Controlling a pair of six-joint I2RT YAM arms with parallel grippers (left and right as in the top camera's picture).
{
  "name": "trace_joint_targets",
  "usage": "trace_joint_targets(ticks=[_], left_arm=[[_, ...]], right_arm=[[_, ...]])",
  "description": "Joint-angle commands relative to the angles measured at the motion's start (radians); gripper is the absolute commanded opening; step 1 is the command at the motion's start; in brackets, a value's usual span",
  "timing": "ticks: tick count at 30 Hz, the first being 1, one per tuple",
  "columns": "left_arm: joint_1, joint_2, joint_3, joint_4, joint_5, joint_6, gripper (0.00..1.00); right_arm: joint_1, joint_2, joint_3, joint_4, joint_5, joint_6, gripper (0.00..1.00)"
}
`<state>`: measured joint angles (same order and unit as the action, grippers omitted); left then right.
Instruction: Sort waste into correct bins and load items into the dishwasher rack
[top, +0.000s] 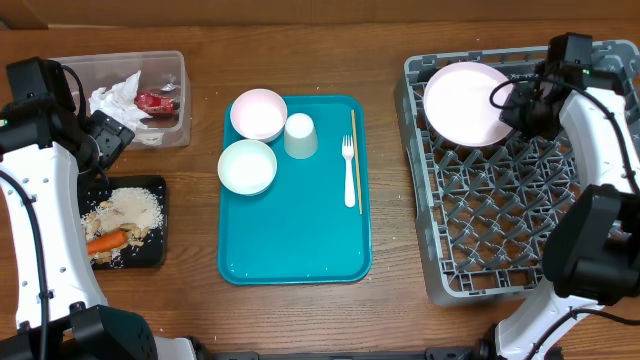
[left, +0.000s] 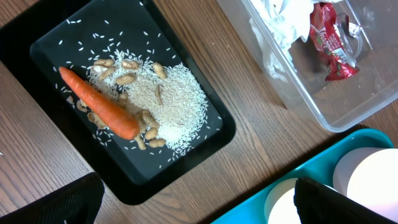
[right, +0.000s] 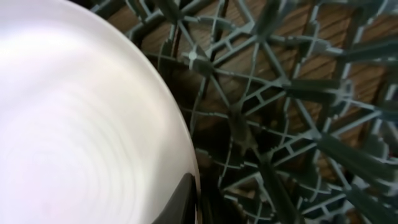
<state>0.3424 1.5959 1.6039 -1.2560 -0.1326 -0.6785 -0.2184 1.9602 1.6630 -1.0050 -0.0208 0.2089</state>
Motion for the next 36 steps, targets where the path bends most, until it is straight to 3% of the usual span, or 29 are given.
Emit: trace_joint_targets(ticks=[1, 3, 10, 17, 29, 36], left_arm=[[0.003, 0.001, 0.020, 0.001, -0.016, 0.005, 1.00], [0.003, 0.002, 0.020, 0.001, -0.016, 0.005, 1.00], [0.003, 0.001, 0.020, 0.001, -0.016, 0.005, 1.00], [0.003, 0.002, 0.020, 0.001, -0.016, 0.005, 1.00], [0.003, 0.001, 0.020, 0.001, -0.016, 0.005, 1.00], [0.003, 0.001, 0.020, 0.001, -0.016, 0.005, 1.00]], right_arm=[[-0.042, -0.036, 0.124, -0.026, 0.032, -0.001, 0.04], [-0.061, -0.058, 0.185, -0.030, 0.051, -0.040, 0.04], [-0.080, -0.090, 0.269, 0.003, 0.473, -0.254, 0.04], [-0.070, -0.090, 0.251, 0.034, 0.631, -0.273, 0.04], [0.021, -0.086, 0.126, 0.140, 0.616, -0.499, 0.04], [0.075, -0.086, 0.080, 0.197, 0.687, -0.558, 0.04]])
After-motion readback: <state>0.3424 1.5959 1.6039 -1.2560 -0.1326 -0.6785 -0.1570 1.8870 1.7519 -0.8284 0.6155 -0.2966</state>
